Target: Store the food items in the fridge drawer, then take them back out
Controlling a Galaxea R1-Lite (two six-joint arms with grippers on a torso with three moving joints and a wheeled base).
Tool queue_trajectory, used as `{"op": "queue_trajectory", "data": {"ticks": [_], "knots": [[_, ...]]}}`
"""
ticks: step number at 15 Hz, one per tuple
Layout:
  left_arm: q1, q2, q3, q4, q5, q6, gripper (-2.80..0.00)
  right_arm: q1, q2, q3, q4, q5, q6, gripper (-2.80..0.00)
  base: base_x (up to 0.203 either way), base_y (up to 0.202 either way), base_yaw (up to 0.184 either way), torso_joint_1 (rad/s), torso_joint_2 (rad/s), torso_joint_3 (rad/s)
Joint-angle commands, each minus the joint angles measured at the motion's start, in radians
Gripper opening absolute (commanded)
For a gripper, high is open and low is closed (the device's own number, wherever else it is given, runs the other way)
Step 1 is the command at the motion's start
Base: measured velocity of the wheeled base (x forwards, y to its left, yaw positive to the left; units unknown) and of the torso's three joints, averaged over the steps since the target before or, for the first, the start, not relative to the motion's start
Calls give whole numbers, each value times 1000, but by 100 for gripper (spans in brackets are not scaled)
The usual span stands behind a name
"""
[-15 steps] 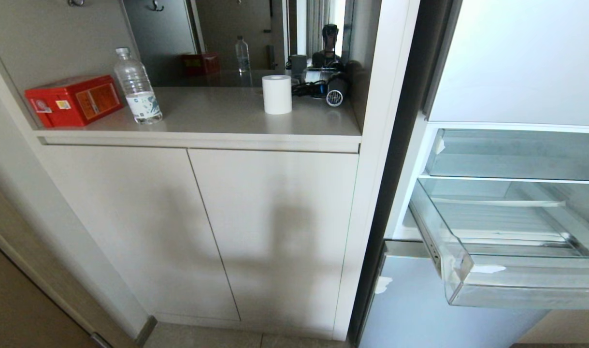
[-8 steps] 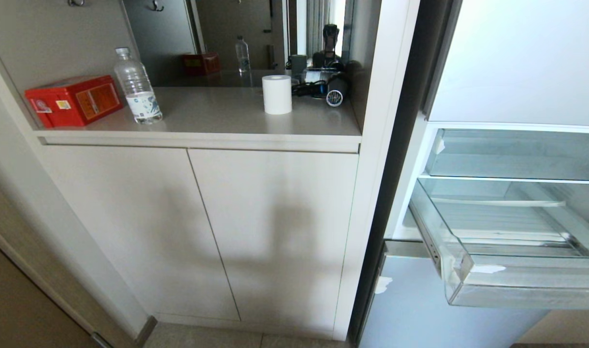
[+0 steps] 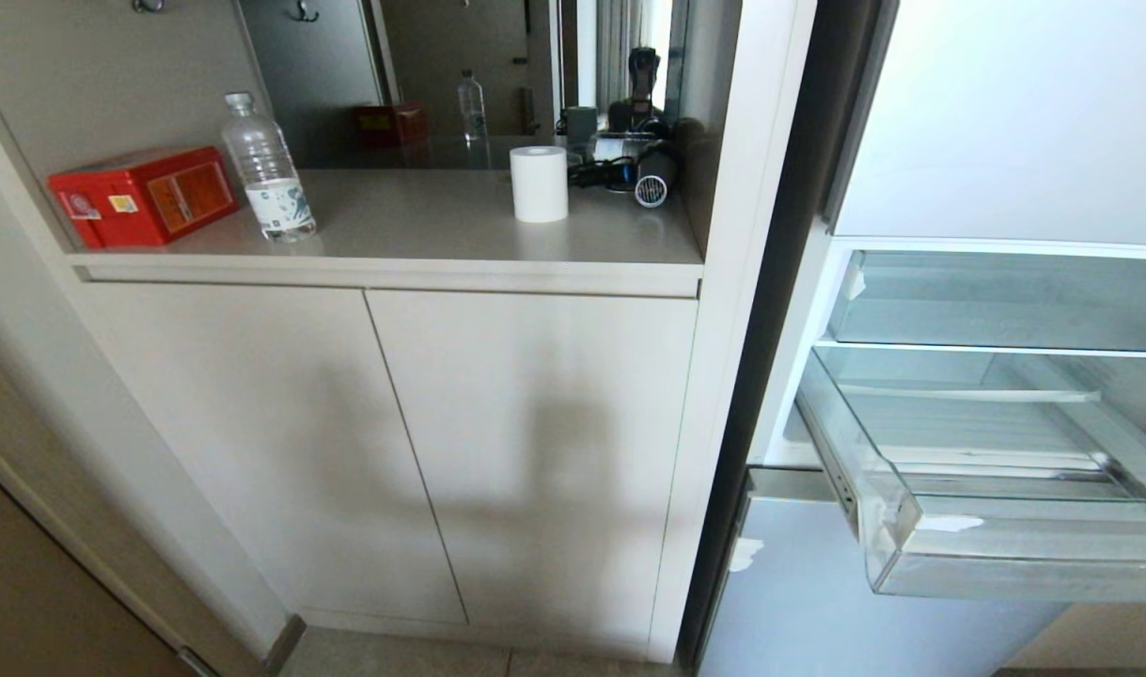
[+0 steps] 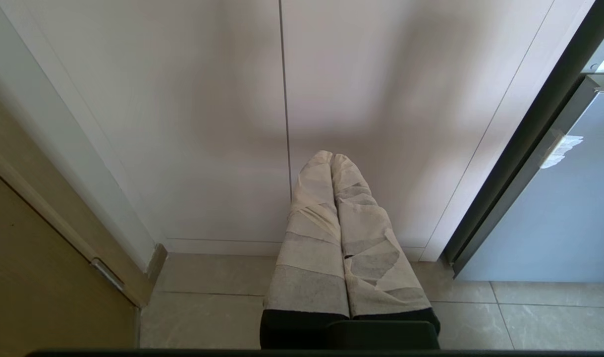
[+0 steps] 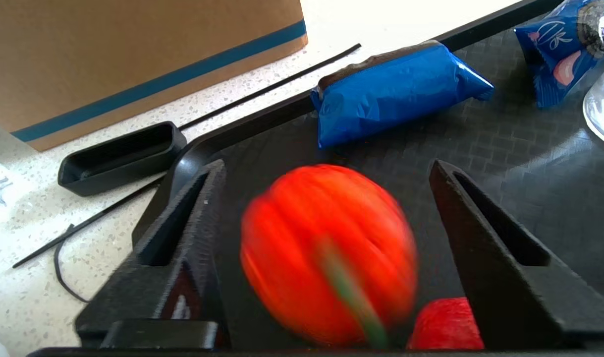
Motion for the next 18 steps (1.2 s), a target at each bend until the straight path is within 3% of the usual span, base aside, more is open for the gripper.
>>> {"op": "queue_trajectory", "data": {"ticks": [1,7,13,14,18], "knots": [[1,2,0,1,0,-1,-280,0,3,1,-3,1,1,0,0,0,0,0,0,0],[1,2,0,1,0,0,-280,-2,-26,1,-4,3,5,0,0,0,0,0,0,0],[1,2,0,1,0,0,-280,-20,-230,42,12,2,107,0,0,0,0,0,0,0],[1,2,0,1,0,-2,-280,-24,-265,67,16,5,116,-280,0,0,0,0,0,0],[1,2,0,1,0,0,-280,-31,-427,90,67,33,214,-280,0,0,0,0,0,0]]}}
